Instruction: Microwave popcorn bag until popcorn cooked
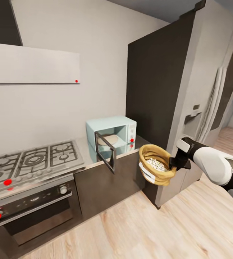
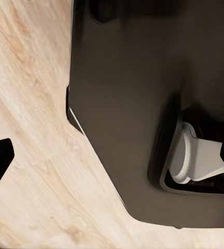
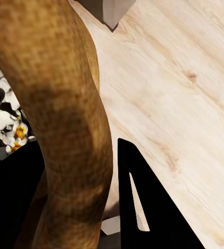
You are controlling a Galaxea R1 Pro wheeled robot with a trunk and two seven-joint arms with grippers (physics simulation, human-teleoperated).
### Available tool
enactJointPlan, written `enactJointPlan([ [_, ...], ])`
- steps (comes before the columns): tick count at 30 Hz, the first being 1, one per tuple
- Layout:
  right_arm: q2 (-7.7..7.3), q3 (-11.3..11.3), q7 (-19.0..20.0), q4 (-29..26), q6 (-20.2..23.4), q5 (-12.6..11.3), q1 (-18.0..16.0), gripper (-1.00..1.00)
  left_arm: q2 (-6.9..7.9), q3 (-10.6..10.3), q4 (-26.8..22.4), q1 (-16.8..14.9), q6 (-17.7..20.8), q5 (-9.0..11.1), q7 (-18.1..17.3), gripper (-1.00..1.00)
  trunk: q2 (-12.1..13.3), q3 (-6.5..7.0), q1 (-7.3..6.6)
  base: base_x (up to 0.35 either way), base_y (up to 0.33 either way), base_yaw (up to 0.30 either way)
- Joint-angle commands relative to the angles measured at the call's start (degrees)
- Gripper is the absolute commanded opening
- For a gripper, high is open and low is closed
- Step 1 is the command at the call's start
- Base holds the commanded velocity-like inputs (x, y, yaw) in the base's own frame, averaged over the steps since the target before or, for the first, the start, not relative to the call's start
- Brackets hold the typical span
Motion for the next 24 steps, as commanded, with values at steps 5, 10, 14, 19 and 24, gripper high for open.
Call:
enactJointPlan([
  [5,-0.03,-0.2,-0.6,0.1,-0.1,-0.6,-0.1,-1.0,-0.08,0.4,-0.1,0.0,0.0,0.0,0.0,1.0,-0.1,-0.05,0.04,0.147,-0.268,0.026],
  [10,0.23,-0.2,-0.6,0.1,-0.1,-0.6,-0.1,-1.0,-0.08,0.4,-0.1,0.0,0.0,0.0,0.0,1.0,-0.1,-0.05,0.04,0.121,-0.239,0.001],
  [14,2.11,-0.2,-0.6,0.1,-0.1,-0.6,-0.1,-1.0,-0.08,0.5,-0.1,0.0,0.0,0.0,0.0,1.0,-0.1,-0.05,0.04,0.057,-0.126,0.071],
  [19,2.88,-0.2,-0.7,0.1,-0.1,-0.6,-0.1,-1.0,-0.08,0.5,-0.1,0.0,0.0,0.0,0.0,1.0,-0.1,-0.05,0.04,0.004,-0.009,0.232],
  [24,2.9,-0.2,-0.7,0.1,0.1,-0.7,-0.1,-1.0,-0.08,0.5,-0.1,0.0,0.0,0.0,0.0,1.0,-0.1,-0.05,0.04,0.0,0.0,0.249],
])
